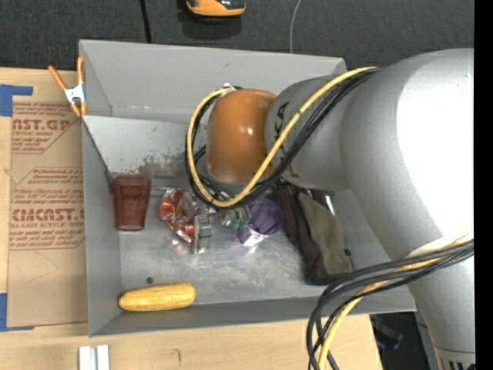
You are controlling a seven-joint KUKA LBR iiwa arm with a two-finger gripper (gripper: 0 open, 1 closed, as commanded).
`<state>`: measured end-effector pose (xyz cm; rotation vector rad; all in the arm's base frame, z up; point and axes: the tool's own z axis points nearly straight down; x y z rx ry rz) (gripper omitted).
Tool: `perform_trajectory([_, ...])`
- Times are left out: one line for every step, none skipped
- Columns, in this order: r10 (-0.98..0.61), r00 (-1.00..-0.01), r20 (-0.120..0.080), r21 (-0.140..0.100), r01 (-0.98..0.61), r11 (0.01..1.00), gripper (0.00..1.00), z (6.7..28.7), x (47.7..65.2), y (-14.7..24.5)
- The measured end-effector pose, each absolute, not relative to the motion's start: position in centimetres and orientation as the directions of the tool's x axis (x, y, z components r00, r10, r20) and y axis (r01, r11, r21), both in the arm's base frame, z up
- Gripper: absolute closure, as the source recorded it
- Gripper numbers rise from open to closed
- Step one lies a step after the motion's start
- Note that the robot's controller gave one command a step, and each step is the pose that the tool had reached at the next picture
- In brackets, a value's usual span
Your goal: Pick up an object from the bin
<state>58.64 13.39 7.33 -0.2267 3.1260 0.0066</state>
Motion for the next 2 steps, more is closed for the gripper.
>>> perform_trajectory([-0.144, -0.99, -0.008, 0.004, -0.144, 0.99, 1.0, 7.3, 58.6, 13.4])
perform_trajectory([-0.155, -0.988, -0.003, 0.001, -0.155, 0.988, 1.0, 21.8, 54.4, 13.9])
